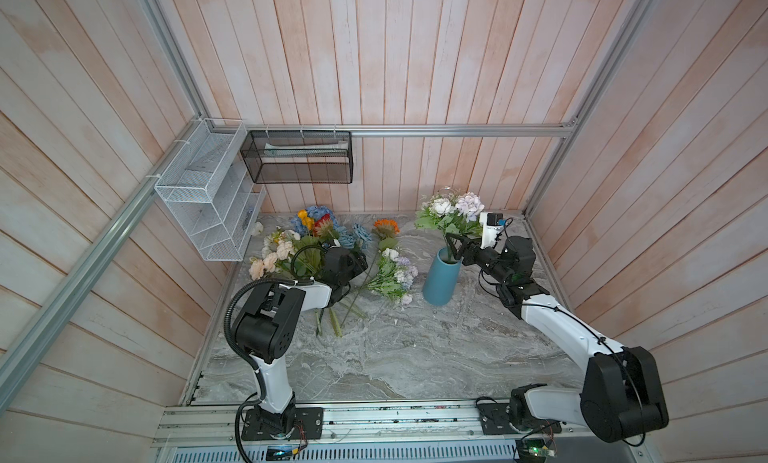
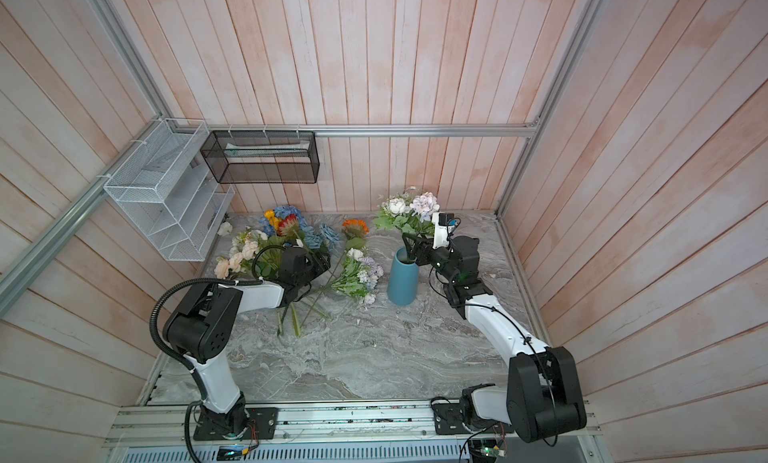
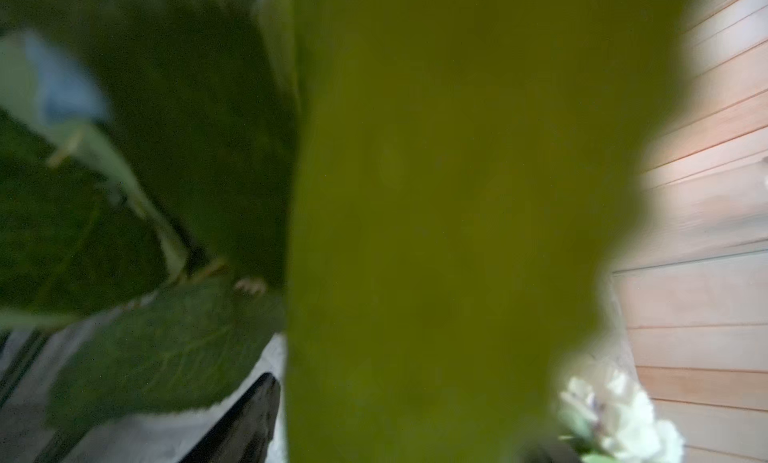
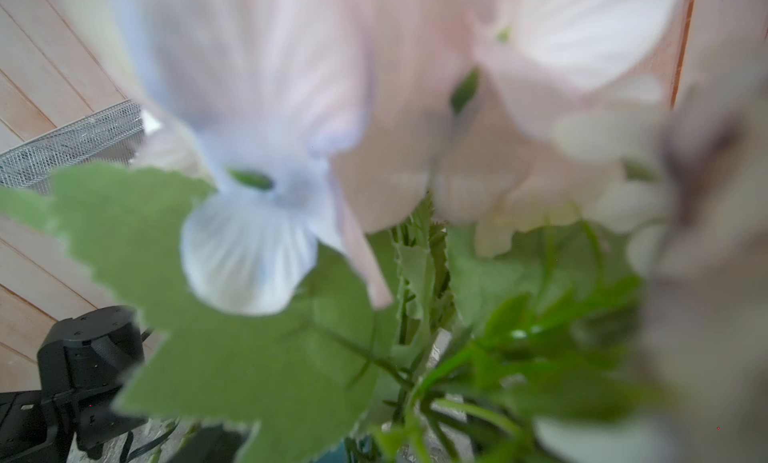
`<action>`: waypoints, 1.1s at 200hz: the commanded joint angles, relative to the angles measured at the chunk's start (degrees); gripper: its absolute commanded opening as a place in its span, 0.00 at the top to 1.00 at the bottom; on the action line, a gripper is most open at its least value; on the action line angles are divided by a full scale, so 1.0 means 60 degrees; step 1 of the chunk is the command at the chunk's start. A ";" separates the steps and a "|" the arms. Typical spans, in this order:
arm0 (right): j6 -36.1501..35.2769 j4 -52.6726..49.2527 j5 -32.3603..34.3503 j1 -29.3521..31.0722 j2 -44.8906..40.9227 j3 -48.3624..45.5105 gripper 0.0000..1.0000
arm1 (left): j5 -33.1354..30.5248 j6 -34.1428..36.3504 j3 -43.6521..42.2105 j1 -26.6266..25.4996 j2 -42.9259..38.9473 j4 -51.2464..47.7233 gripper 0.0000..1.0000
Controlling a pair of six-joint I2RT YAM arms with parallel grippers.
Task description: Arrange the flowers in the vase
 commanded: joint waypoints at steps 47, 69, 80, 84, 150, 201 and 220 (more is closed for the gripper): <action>0.0092 0.0251 -0.0142 -0.0008 -0.0144 -0.0082 0.30 | -0.0091 -0.0146 0.0527 0.0312 0.0777 0.0947 0.65; 0.0123 0.0315 -0.0105 -0.0012 -0.0105 -0.0069 0.30 | 0.0060 -0.0127 0.0233 0.0295 0.0458 0.1063 0.85; 0.0112 0.0308 -0.0101 -0.0012 -0.0079 -0.0037 0.30 | 0.0089 -0.0099 -0.0002 0.0279 0.0198 0.1082 0.93; 0.0111 0.0294 -0.0118 -0.0012 -0.0071 -0.0031 0.30 | 0.0092 -0.0098 -0.0086 0.0273 0.0105 0.1105 0.95; 0.0002 0.0137 -0.0032 -0.0012 -0.0123 -0.0009 0.30 | -0.0083 0.0170 -0.1466 0.0262 -0.1518 0.1176 1.00; -0.0022 0.0107 -0.0018 -0.0012 -0.0145 -0.0024 0.30 | 0.0181 0.2223 -0.1717 0.0368 -0.3124 0.0271 1.00; -0.0044 0.0104 -0.0004 -0.0012 -0.0159 -0.0031 0.30 | -0.0165 0.3107 -0.1734 0.0355 -0.3988 -0.0112 1.00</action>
